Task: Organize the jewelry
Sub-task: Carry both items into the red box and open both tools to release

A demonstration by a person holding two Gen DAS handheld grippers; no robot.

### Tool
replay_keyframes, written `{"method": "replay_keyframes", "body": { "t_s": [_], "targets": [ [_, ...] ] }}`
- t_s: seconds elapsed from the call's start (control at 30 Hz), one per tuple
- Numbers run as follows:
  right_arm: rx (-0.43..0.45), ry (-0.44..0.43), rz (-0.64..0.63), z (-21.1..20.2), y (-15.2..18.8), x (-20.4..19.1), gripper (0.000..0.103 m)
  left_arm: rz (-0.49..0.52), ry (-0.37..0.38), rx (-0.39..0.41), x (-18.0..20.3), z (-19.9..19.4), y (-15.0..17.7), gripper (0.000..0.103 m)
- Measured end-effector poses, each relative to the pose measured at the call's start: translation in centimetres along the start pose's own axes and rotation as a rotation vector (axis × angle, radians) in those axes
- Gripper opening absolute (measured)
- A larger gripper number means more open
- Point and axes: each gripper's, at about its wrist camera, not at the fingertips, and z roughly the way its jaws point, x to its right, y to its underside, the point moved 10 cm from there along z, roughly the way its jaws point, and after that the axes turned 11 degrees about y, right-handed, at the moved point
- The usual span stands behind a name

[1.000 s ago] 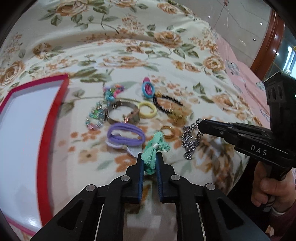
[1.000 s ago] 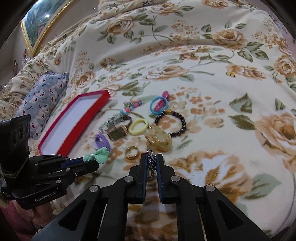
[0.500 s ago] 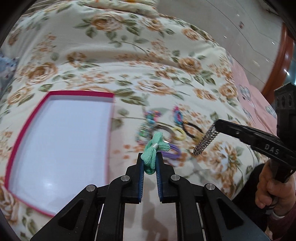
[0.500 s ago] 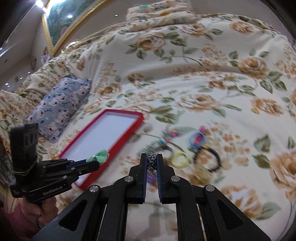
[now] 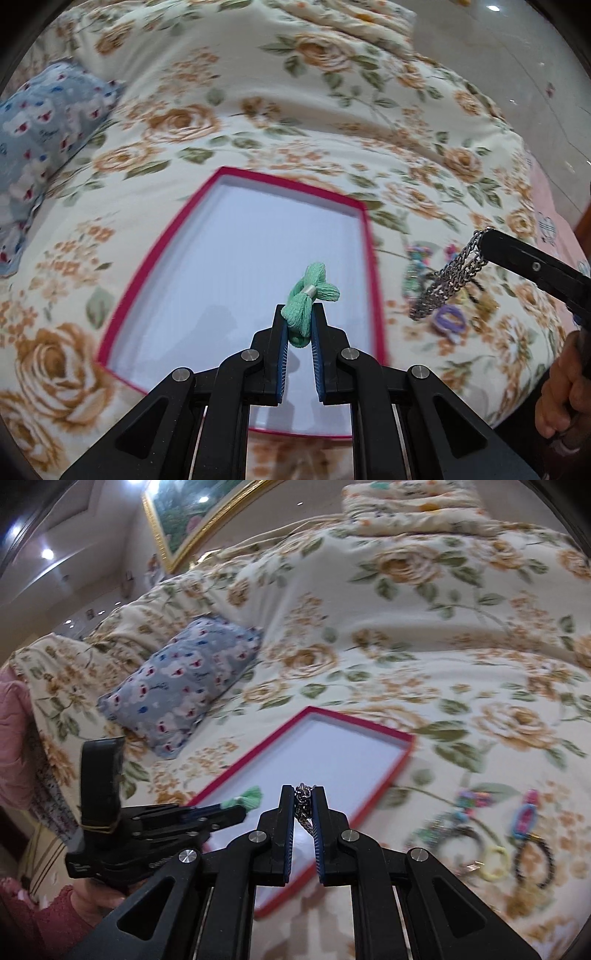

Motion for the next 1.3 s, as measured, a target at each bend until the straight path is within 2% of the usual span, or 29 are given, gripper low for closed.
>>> {"method": "replay_keyframes", "body": {
  "t_s": [0.2, 0.33, 0.67, 0.93, 1.23, 1.3],
  "targets": [
    [-0.041, -0.065, -0.031, 3.1, 0.5, -3.4, 0.008, -0.062, -0.045, -0.012, -2.1, 0.4, -0.3, 0.011],
    [-0.074, -0.075, -0.039, 5.5, 0.9, -4.2, 0.008, -0.097, -0.056, -0.02, -3.5, 1.6, -1.3, 0.011],
    [-0.071, -0.057, -0.016, 9.3, -1.8, -2.9, 0.008, -0.081, -0.088, -0.034, -5.0, 5.4, -5.5, 0.011],
    [-0.173, -0.042, -0.001, 13.1, 0.5, -1.3, 0.009, -0.122, -0.111, -0.106, -6.7, 8.9, -5.0, 0.013],
    [-0.245, -0.026, 0.001, 14.7, 2.6, -0.4, 0.009, -0.114, -0.153, -0.127, -7.1, 10.3, -5.0, 0.024],
    [-0.255, -0.028, 0.004, 14.8, 2.8, -0.3, 0.011, -0.11, -0.159, -0.127, -6.9, 10.3, -4.8, 0.03]
  ]
}}
